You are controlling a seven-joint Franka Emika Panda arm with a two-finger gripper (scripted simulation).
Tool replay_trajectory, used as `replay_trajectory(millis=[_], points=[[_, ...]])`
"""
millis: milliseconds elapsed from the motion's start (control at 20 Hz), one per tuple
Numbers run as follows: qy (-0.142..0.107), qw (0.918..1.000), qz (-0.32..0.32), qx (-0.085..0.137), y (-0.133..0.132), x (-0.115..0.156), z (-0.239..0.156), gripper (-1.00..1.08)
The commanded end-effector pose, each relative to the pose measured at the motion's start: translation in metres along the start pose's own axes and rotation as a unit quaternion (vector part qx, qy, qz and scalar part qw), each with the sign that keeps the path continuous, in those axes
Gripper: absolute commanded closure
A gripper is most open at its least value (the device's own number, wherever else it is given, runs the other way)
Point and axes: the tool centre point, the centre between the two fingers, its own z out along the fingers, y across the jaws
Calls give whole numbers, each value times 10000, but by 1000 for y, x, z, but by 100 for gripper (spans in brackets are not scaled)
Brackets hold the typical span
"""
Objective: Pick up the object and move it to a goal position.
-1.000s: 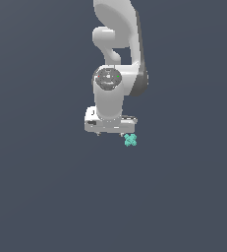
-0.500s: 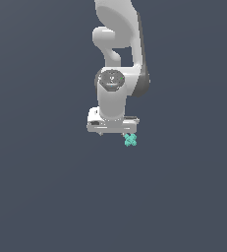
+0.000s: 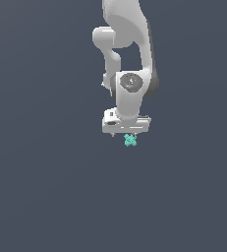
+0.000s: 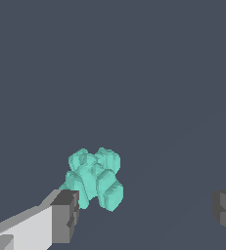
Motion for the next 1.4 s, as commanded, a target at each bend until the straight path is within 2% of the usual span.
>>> replay_trajectory(millis=[0, 400, 750, 1350], points=[[64, 9999, -87, 6, -15, -5, 7, -92], [166, 9996, -233, 26, -40, -15, 17, -92], [160, 9996, -236, 26, -40, -15, 22, -92], [169, 9996, -241, 28, -42, -15, 67, -92]])
